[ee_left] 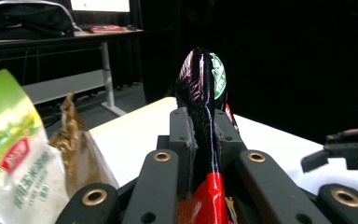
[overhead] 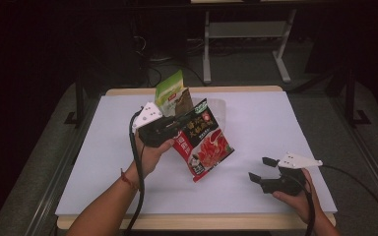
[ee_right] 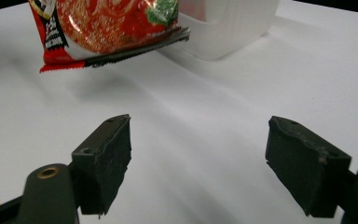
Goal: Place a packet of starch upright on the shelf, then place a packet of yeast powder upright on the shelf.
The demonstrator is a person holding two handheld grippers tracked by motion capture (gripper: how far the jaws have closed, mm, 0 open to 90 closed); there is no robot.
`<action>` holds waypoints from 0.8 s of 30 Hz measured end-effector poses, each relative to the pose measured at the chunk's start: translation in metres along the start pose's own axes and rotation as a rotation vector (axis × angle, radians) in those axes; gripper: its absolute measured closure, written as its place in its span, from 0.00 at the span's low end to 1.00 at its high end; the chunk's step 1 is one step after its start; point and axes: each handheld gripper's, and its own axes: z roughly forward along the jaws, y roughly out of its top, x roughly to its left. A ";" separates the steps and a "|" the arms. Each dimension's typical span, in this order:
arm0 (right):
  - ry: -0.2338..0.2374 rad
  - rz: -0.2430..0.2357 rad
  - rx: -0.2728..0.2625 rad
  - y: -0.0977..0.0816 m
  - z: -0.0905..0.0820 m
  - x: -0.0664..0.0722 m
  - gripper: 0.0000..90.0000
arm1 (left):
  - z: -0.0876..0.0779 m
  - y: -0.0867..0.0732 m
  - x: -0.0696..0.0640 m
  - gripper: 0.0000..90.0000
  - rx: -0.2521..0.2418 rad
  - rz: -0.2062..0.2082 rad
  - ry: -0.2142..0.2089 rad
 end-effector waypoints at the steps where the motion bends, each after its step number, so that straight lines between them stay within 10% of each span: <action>1: 0.001 0.000 0.002 0.000 0.000 0.000 0.24 | 0.001 0.002 0.001 0.90 0.002 0.001 0.012; 24: -0.001 -0.026 0.023 0.000 0.002 0.006 0.24 | 0.014 0.045 0.020 0.90 0.022 0.005 0.212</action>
